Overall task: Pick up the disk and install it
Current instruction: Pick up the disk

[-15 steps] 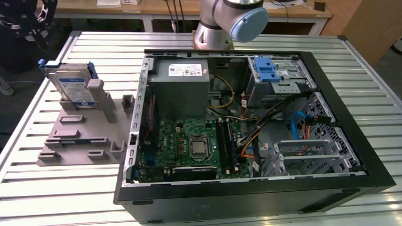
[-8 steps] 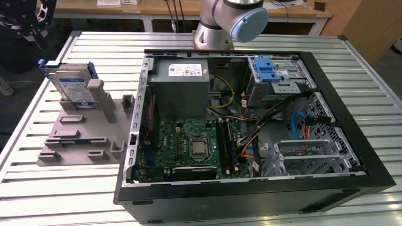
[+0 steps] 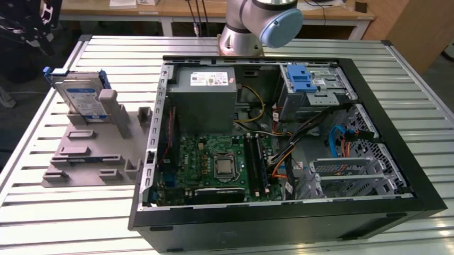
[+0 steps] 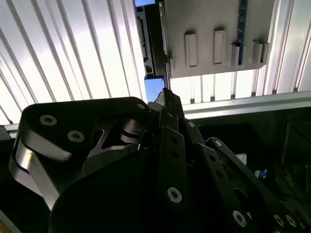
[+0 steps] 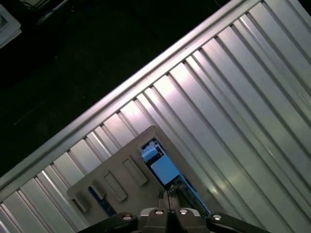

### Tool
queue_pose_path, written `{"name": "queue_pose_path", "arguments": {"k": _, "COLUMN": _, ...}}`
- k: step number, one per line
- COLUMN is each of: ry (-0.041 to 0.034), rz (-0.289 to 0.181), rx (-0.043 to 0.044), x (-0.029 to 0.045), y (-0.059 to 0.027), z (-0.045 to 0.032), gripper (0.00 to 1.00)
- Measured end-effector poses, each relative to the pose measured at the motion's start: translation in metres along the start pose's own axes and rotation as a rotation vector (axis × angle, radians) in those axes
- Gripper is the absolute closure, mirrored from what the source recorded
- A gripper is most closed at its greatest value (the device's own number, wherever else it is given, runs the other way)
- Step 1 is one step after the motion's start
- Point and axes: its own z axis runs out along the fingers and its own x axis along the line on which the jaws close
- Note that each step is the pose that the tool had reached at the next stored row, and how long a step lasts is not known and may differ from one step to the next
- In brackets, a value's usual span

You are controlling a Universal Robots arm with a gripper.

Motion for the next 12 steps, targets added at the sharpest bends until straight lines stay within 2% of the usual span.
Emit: {"name": "queue_pose_path", "arguments": {"k": 12, "ry": 0.0040, "rz": -0.179, "rx": -0.0041, "x": 0.0000, "y": 0.0000, "z": 0.0001, "gripper": 0.89}}
